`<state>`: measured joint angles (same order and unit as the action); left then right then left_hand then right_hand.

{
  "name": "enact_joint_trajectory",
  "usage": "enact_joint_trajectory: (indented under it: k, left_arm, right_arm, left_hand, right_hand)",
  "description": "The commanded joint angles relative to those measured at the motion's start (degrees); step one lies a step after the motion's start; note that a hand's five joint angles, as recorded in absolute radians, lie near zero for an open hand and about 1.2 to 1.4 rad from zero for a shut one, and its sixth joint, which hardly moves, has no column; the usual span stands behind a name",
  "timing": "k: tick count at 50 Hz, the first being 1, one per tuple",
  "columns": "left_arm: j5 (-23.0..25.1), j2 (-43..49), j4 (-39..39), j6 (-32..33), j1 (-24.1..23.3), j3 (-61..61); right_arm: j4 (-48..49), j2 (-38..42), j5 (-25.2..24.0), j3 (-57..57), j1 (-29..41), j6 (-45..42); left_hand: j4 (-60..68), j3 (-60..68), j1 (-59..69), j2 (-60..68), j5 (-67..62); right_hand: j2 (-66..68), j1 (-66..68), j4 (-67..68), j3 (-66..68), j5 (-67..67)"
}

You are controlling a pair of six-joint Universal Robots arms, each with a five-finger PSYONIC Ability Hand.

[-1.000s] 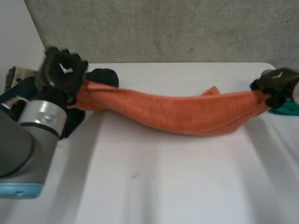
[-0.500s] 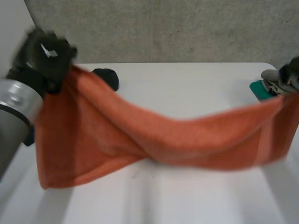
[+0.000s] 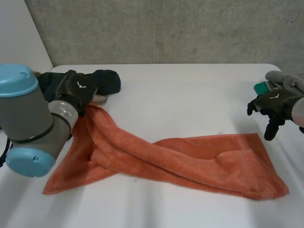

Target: Fold the laundry.

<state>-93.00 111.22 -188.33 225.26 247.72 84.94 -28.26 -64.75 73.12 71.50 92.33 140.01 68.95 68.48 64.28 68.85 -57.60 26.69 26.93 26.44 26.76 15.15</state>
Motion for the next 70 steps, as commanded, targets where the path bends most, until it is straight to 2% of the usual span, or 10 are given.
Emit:
enact_joint_trajectory:
  k: [1,18,22,25,29,37,48,56,64,70]
  left_arm:
    - [0.1,-4.4,-0.2,-0.1,-0.1,3.9]
    - [0.3,-6.7,-0.3,-0.7,0.3,5.8]
    - [0.3,-6.7,-0.3,-0.7,0.3,5.8]
    - [0.2,-6.8,-0.3,-0.7,0.4,6.0]
    - [0.2,-8.0,-0.2,-0.7,0.5,6.6]
    - [0.1,-15.1,0.1,-0.8,1.5,7.2]
    - [1.0,-22.4,3.8,-0.5,1.7,15.0]
    - [4.1,-13.0,3.3,-0.1,1.4,15.1]
    - [3.0,4.7,-1.2,5.1,1.5,-4.4]
    - [1.3,9.1,-15.2,12.4,0.6,-24.5]
  right_arm:
    - [3.6,-3.4,-5.7,11.4,1.2,8.8]
    - [20.9,-4.0,-8.1,27.6,3.6,9.2]
    - [21.2,-3.5,-8.0,27.6,4.1,9.2]
    - [21.5,-3.3,-7.9,27.3,4.1,9.2]
    - [21.4,-4.4,-8.0,26.2,3.5,9.1]
    - [7.2,-16.1,-7.4,18.3,3.1,3.7]
    - [-7.9,-25.2,-6.1,17.1,-3.7,-19.2]
    - [-2.2,-13.3,-4.5,18.0,-1.1,-18.9]
    - [10.4,1.5,9.8,-1.9,7.2,-13.9]
    - [25.7,4.0,12.7,-16.9,9.4,-11.5]
  left_hand:
    - [11.0,11.5,15.7,11.2,-12.4]
    - [11.0,11.5,15.7,11.2,-12.4]
    - [11.0,11.5,15.7,11.2,-12.4]
    - [11.0,11.5,15.7,11.2,-12.4]
    - [11.0,11.5,15.7,11.2,-12.4]
    - [11.0,11.5,15.7,11.2,-12.4]
    - [11.0,11.5,15.7,11.2,-12.4]
    - [11.0,11.5,15.7,11.2,-12.4]
    - [11.0,11.5,15.7,11.2,-12.4]
    - [11.0,11.5,15.7,11.2,-12.4]
  right_hand:
    - [3.7,3.5,4.0,3.7,5.3]
    - [11.0,10.7,11.2,10.9,12.5]
    - [23.9,23.6,24.1,23.8,25.4]
    - [53.2,53.0,53.5,53.1,54.8]
    - [53.3,53.1,53.6,53.2,54.9]
    - [53.3,53.1,53.6,53.2,54.9]
    - [53.3,53.1,53.6,53.2,54.9]
    - [53.3,53.1,53.6,53.2,54.9]
    - [53.3,53.1,53.6,53.2,54.9]
    - [53.3,53.1,53.6,53.2,54.9]
